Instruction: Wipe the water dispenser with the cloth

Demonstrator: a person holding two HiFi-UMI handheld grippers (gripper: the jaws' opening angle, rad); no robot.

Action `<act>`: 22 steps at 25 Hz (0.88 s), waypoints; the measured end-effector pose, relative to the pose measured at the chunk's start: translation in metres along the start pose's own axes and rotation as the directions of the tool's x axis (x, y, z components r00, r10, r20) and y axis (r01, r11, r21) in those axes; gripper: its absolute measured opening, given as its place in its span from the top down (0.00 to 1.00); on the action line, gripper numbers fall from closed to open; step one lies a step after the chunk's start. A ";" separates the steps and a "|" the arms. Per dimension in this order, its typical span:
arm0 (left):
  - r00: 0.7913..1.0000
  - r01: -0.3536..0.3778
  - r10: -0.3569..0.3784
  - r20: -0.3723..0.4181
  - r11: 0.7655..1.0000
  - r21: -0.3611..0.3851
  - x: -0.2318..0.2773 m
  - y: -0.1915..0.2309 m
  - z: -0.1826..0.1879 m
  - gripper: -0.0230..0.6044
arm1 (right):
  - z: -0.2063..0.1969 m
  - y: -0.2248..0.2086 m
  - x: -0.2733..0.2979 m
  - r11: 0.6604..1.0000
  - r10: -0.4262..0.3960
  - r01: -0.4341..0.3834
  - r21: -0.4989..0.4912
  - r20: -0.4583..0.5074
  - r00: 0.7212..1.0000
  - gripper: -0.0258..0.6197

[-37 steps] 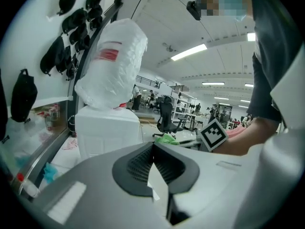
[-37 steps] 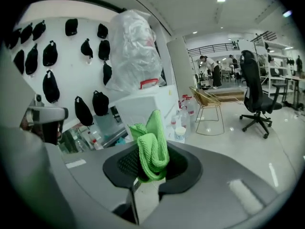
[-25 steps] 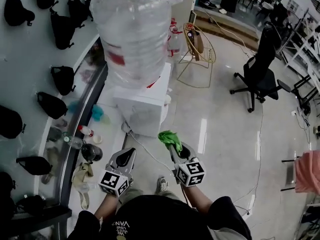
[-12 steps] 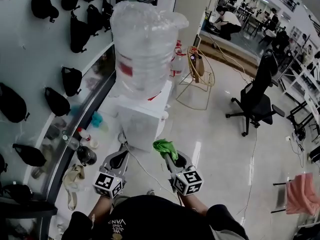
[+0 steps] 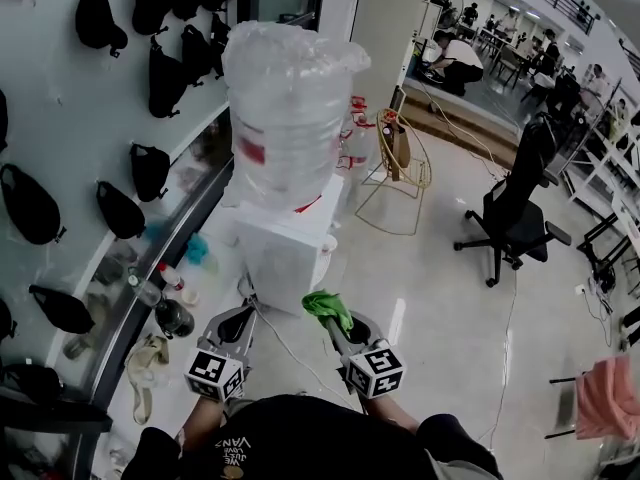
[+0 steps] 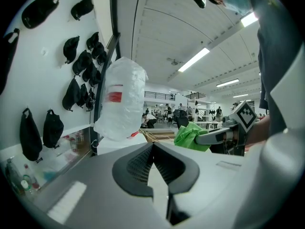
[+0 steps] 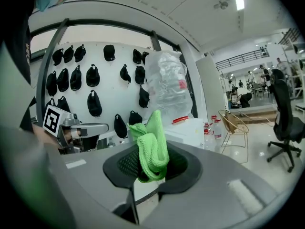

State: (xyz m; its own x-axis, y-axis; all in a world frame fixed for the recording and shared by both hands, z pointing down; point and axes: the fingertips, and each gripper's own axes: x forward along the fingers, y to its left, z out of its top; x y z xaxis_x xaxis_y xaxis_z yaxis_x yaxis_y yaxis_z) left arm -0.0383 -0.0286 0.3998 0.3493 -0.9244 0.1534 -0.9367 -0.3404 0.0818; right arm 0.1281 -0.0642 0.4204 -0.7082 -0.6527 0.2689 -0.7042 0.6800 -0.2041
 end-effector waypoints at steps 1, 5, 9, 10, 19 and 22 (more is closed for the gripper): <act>1.000 0.001 -0.001 0.000 1.000 0.002 0.000 -0.001 0.000 0.96 | 0.001 0.000 0.000 1.000 0.003 -0.003 -0.001 0.000 1.000 0.82; 1.000 -0.003 0.003 0.001 1.000 0.002 0.002 -0.006 0.002 0.96 | 0.004 0.000 -0.002 1.000 0.014 -0.014 -0.001 0.004 1.000 0.82; 1.000 -0.002 0.002 -0.008 1.000 0.001 0.002 -0.009 0.000 0.96 | 0.003 -0.001 -0.002 1.000 0.023 -0.023 0.003 -0.001 1.000 0.82; 1.000 -0.002 0.002 -0.011 1.000 0.001 0.002 -0.009 -0.001 0.96 | 0.002 -0.001 -0.003 1.000 0.024 -0.023 0.004 -0.002 1.000 0.82; 1.000 0.004 -0.004 -0.031 1.000 0.019 0.002 -0.012 -0.004 0.96 | 0.003 -0.003 -0.005 0.999 0.032 -0.032 0.004 -0.007 0.999 0.82; 1.000 0.007 -0.006 -0.028 1.000 0.018 0.004 -0.013 -0.002 0.96 | 0.002 -0.006 -0.003 0.999 0.033 -0.033 0.003 -0.011 0.999 0.82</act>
State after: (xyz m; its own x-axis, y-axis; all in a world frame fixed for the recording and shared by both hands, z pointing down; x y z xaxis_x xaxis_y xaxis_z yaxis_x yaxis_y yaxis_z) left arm -0.0244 -0.0278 0.4018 0.3556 -0.9170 0.1808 -0.9346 -0.3497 0.0646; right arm 0.1344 -0.0667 0.4185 -0.7307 -0.6262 0.2720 -0.6805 0.7002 -0.2159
